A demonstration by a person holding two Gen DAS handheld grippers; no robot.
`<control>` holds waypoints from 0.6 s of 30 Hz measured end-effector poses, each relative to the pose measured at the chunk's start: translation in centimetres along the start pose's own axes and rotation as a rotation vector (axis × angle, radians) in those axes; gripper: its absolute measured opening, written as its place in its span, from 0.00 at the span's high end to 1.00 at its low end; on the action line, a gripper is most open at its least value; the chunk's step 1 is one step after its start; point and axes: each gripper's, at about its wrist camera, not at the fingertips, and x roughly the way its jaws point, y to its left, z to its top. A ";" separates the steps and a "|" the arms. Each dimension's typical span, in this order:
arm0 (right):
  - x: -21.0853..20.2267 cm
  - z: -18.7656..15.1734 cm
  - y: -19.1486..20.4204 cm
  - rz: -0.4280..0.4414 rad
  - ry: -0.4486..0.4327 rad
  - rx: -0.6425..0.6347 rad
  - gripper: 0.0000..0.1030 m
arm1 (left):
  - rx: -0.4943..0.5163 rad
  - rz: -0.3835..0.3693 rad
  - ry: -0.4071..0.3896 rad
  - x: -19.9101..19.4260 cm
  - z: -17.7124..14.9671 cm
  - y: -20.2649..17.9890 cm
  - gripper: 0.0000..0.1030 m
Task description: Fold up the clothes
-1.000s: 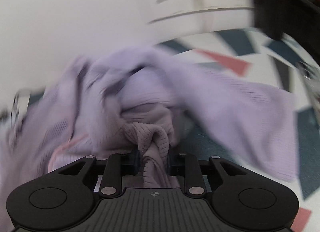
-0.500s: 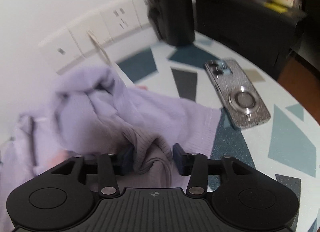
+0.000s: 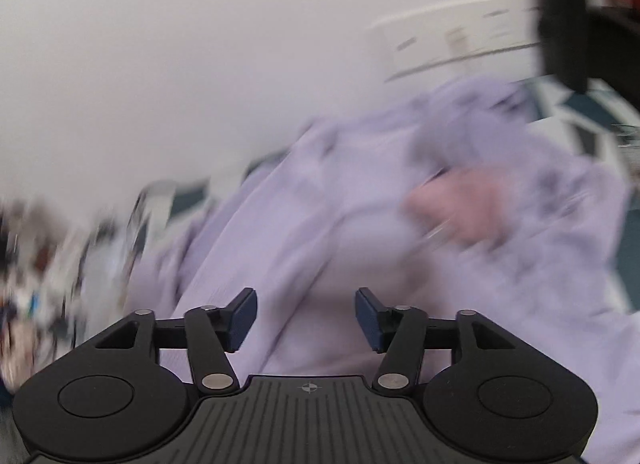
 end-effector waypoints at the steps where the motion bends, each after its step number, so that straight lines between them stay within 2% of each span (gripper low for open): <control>1: 1.2 -0.9 1.1 0.006 0.023 0.002 0.49 | 0.000 0.010 0.003 0.2 -0.4 0.5 0.38; 5: 6.0 -3.5 4.1 -0.005 0.092 0.035 0.50 | -0.016 0.030 0.009 1.5 -1.6 2.4 0.43; 6: 7.1 -4.1 4.6 -0.019 0.097 0.045 0.55 | -0.034 0.017 -0.001 1.8 -1.4 2.8 0.47; 7: 7.9 -4.5 4.9 -0.038 0.101 0.057 0.71 | -0.044 0.009 0.002 1.7 -1.2 3.2 0.67; 8: 8.1 -4.7 5.1 -0.042 0.104 0.074 0.81 | -0.053 0.000 0.006 1.7 -1.1 3.5 0.84; 9: 8.4 -4.9 5.4 -0.045 0.105 0.090 0.84 | -0.063 -0.008 0.009 1.6 -0.9 3.8 0.97; 10: 8.0 -5.1 5.6 -0.044 0.087 0.107 0.91 | -0.072 -0.016 0.013 1.5 -0.7 4.1 0.97; 12: 7.3 -4.6 5.7 0.008 0.064 0.113 0.95 | -0.099 -0.036 0.015 1.0 -0.4 4.8 0.98; 15: 6.0 -2.7 5.5 0.105 0.041 0.149 0.96 | -0.141 -0.053 -0.022 -0.4 1.1 5.8 0.98; 18: 4.8 0.2 5.3 0.165 -0.016 0.176 0.97 | -0.159 -0.056 -0.103 -1.9 4.2 6.2 0.98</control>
